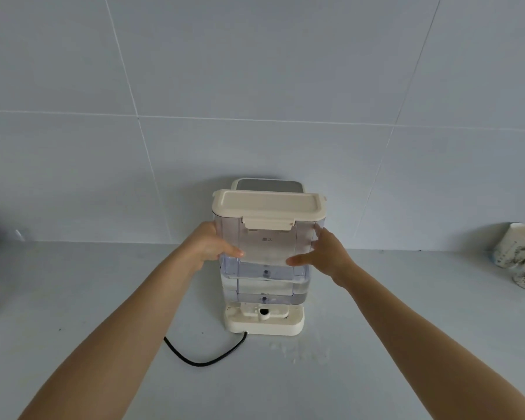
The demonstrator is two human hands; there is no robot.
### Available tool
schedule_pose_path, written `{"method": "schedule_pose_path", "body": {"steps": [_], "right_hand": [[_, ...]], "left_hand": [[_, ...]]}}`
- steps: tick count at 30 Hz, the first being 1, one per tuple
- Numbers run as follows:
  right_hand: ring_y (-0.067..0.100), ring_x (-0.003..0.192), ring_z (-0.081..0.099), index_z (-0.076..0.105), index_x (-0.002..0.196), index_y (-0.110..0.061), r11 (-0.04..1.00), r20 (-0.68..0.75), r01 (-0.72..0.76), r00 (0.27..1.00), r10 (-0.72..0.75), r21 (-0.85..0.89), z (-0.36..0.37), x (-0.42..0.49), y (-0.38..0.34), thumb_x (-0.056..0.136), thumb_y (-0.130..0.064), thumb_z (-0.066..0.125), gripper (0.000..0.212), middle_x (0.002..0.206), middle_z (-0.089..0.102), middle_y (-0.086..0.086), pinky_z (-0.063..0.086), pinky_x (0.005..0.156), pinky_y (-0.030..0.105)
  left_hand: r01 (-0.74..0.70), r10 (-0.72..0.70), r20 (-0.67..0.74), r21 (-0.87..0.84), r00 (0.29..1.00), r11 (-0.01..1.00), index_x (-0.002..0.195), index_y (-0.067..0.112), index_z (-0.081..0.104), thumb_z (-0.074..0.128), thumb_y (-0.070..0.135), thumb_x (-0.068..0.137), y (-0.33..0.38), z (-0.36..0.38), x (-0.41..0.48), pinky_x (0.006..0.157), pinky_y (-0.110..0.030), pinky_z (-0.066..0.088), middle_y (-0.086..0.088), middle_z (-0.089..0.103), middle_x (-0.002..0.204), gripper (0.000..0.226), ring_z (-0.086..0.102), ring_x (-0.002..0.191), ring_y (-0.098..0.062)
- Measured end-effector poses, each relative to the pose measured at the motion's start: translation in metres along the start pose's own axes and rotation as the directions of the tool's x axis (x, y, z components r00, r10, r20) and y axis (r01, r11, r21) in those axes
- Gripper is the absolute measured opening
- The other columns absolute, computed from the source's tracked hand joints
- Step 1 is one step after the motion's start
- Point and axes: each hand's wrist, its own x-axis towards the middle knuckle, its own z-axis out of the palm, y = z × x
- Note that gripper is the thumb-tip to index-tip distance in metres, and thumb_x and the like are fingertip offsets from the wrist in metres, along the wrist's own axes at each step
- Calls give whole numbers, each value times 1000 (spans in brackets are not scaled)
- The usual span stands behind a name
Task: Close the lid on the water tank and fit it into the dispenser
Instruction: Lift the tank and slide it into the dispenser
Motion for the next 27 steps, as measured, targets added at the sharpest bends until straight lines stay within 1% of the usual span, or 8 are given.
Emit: {"method": "schedule_pose_path", "body": {"steps": [2,6,10,14,17,20,22,27], "right_hand": [[27,120,47,37,129,-15,1000,-3,-22,1000,22,3,2,1,1,56,-9,83,86,128,53,6,40,102,42],[29,122,46,36,127,-14,999,-8,-50,999,50,14,5,3,2,56,-8,83,85,130,51,7,41,102,42],[28,121,46,35,128,-12,997,-12,-75,997,75,-12,6,7,5,55,-9,83,87,129,51,7,42,98,40],[28,117,49,38,124,-13,995,-27,-87,996,85,-43,7,10,9,54,-9,84,83,123,56,7,43,98,40],[28,116,51,41,124,-14,995,-32,-95,995,94,-40,8,11,13,53,-8,84,82,122,58,7,44,99,41],[29,116,51,40,127,-14,995,-29,-94,995,93,-37,10,10,17,54,-8,84,85,124,58,7,43,101,42],[28,116,51,40,128,-15,995,-29,-89,996,88,-35,10,9,19,54,-7,84,86,124,58,7,43,101,42],[28,116,52,40,128,-17,996,-32,-80,996,79,-39,12,10,23,53,-8,84,88,124,58,5,43,101,43]], "left_hand": [[8,-8,-2,-5,1000,1000,101,17,63,75,-6,66,-2,0,3,60,-18,43,-4,64,98,43,56,89,-17],[21,-22,-6,-8,1000,1000,102,14,63,75,-6,66,-5,0,10,60,-19,43,-5,63,96,43,57,88,-17],[27,-27,7,-4,1000,1000,106,7,64,74,-6,66,-10,0,16,57,-18,43,-5,64,94,43,58,75,-10],[24,-24,2,-3,1000,1000,105,5,64,75,-6,65,-16,1,20,58,-19,44,-7,64,95,44,58,86,-18],[19,-19,5,0,1000,1000,105,6,64,75,-7,64,-20,3,22,61,-22,46,-7,63,94,45,57,87,-19],[3,-3,17,-8,1000,1000,107,5,64,75,-9,64,-25,5,22,76,-27,45,-9,64,99,47,57,89,-20],[-6,7,21,-23,1000,1000,109,5,63,74,-11,63,-28,6,23,80,-27,43,-12,66,107,49,57,91,-19],[-18,18,32,-19,999,1000,109,7,64,74,-11,63,-33,8,26,80,-25,41,-8,66,109,50,57,92,-17]]}}
